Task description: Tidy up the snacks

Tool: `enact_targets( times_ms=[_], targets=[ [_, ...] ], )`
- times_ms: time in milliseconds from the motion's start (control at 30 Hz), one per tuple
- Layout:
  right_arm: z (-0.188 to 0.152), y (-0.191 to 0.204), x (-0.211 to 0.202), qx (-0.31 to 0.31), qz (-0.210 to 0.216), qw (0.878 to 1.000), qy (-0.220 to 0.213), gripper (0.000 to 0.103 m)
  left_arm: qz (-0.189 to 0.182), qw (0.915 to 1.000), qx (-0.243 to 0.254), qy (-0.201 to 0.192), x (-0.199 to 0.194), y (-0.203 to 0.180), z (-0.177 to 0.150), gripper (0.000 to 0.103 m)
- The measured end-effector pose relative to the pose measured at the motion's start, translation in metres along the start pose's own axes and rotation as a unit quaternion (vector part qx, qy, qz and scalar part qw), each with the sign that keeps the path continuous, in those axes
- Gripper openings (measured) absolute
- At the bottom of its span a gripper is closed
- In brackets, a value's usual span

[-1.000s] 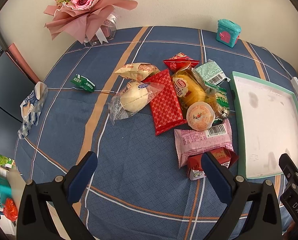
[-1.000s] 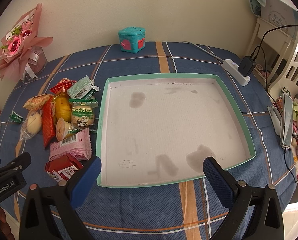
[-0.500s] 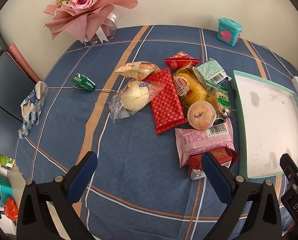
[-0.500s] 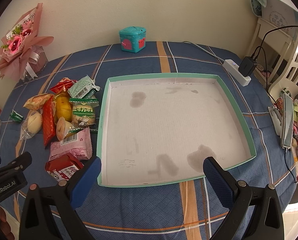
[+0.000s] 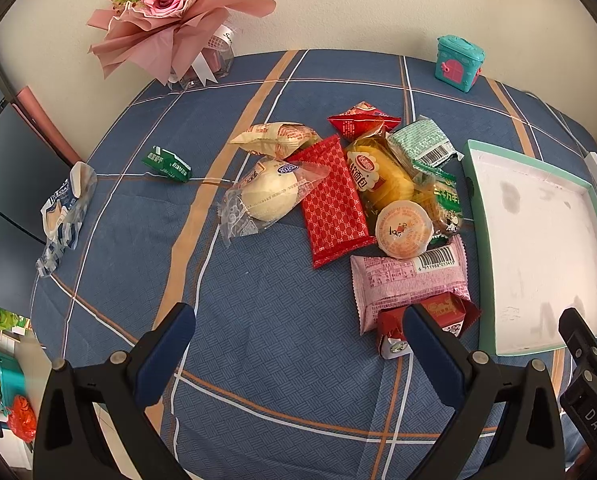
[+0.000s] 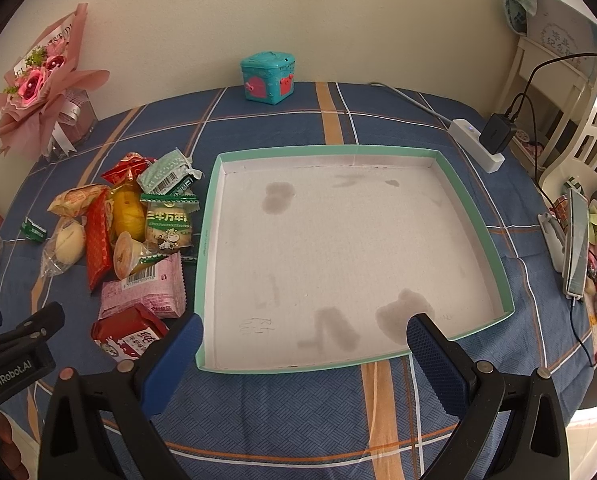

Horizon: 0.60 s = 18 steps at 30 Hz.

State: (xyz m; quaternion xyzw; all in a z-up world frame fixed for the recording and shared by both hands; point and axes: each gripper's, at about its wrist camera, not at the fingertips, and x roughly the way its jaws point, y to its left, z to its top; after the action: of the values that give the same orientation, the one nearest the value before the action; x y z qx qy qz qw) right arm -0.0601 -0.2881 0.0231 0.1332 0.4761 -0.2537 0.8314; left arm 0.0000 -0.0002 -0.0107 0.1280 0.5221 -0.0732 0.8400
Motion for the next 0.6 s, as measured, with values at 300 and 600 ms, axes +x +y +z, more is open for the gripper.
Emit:
enact_targets(
  times_ms=[300,600],
  targets=[
    [-0.001,0.006,-0.002,-0.007,0.003,1.0,0.002,0.103,0.001,1.0,-0.001,0.004,0.003,0.001,0.0,0.103],
    [-0.006,0.03,0.011,-0.038,0.048,0.998,0.027,0.103,0.007,0.9991,-0.03,0.028,0.017,0.015,0.003,0.103]
  ],
)
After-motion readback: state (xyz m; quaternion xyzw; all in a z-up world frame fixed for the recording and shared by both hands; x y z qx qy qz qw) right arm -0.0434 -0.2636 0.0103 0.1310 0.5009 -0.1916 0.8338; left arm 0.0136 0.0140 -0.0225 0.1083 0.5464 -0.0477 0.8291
